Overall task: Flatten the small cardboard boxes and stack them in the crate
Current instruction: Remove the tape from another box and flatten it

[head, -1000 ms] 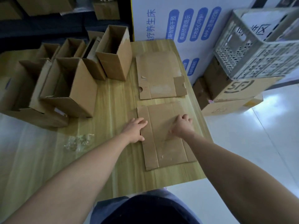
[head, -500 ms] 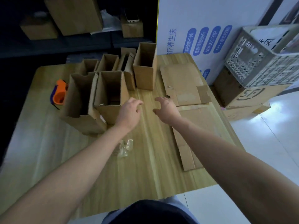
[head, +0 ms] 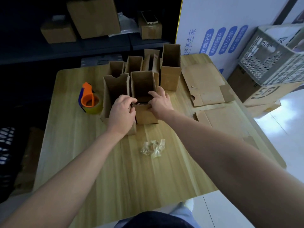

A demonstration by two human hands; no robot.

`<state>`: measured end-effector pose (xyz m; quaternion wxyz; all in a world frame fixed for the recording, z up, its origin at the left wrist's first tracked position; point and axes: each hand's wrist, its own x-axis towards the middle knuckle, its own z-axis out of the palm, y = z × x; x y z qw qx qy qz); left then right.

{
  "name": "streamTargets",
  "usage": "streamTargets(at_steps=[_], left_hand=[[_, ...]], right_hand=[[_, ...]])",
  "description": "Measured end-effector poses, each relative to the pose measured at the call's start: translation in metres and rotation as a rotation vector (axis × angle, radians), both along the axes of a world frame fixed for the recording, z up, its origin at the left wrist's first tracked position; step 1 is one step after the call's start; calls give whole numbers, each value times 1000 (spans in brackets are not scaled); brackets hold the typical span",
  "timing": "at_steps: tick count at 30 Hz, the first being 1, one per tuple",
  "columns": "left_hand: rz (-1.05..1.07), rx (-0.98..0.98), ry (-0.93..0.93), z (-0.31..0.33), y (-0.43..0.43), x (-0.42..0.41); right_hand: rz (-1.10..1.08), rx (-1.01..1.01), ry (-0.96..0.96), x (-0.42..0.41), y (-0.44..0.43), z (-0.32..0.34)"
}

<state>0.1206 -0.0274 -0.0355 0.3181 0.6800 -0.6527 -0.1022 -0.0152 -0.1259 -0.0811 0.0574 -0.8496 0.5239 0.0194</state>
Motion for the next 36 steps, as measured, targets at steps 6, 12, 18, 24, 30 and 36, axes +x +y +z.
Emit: streamTargets(at_steps=[6,12,18,24,30,36], left_hand=[[-6,27,79,0,-5,-15],[-119,160,170,0,-12,-46],[-355,396,152,-7,-22,-90],[-457,381,258,-17,-21,-143],[-513,333,183,-24,-24,-181],[-373,497,571,-19,-36,-187]], right_hand=[[-48,-28,-282,-30,5,40],[-452,233,-842,-83,20,91],[-776,316,-1062,-157,34,100],[-864,226,-970,-216,60,84],[-680,98,-531,-256,78,85],[-819,195,-757,-283,91,75]])
